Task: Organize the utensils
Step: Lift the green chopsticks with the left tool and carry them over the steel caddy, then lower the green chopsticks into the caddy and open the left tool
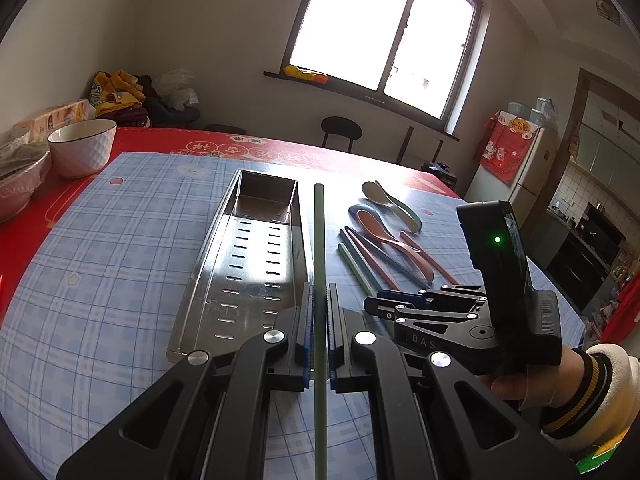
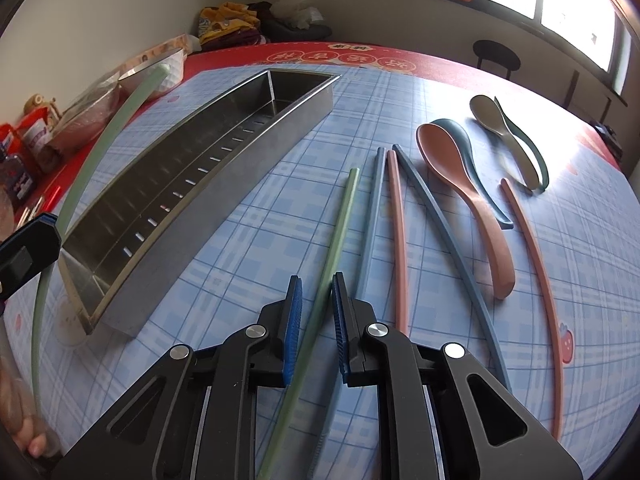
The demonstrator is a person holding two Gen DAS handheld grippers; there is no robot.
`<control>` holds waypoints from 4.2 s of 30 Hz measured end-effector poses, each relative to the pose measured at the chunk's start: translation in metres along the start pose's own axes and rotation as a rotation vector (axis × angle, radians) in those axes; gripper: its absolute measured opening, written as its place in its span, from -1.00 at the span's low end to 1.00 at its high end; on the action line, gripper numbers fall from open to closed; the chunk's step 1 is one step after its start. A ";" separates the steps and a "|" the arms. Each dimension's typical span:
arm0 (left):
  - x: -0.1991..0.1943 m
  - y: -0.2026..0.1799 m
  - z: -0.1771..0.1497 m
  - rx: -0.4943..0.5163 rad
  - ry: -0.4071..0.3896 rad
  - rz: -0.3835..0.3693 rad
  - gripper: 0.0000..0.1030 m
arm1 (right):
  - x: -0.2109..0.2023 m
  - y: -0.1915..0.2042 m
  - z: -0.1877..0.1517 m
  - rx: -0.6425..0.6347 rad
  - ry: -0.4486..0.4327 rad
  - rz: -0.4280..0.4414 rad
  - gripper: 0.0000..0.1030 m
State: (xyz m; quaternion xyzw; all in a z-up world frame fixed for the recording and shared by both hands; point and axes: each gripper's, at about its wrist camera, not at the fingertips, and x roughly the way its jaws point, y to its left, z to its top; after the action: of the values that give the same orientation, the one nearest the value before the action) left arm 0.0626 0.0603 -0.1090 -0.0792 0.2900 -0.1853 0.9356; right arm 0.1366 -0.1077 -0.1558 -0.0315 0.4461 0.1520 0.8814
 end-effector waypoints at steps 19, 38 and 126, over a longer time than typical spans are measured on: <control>-0.011 0.007 0.016 -0.028 -0.008 0.118 -0.89 | -0.013 -0.021 -0.003 0.105 -0.098 0.136 -0.89; -0.013 0.009 0.024 -0.031 -0.007 0.110 -0.89 | -0.034 -0.027 -0.008 0.129 -0.195 0.164 -0.89; 0.078 0.020 0.079 0.185 0.160 0.157 -0.11 | -0.031 -0.058 -0.017 0.317 -0.265 0.248 -0.88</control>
State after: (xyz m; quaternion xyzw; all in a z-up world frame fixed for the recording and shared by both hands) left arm 0.1734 0.0513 -0.0896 0.0455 0.3508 -0.1431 0.9243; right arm 0.1230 -0.1742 -0.1460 0.1827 0.3452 0.1901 0.9007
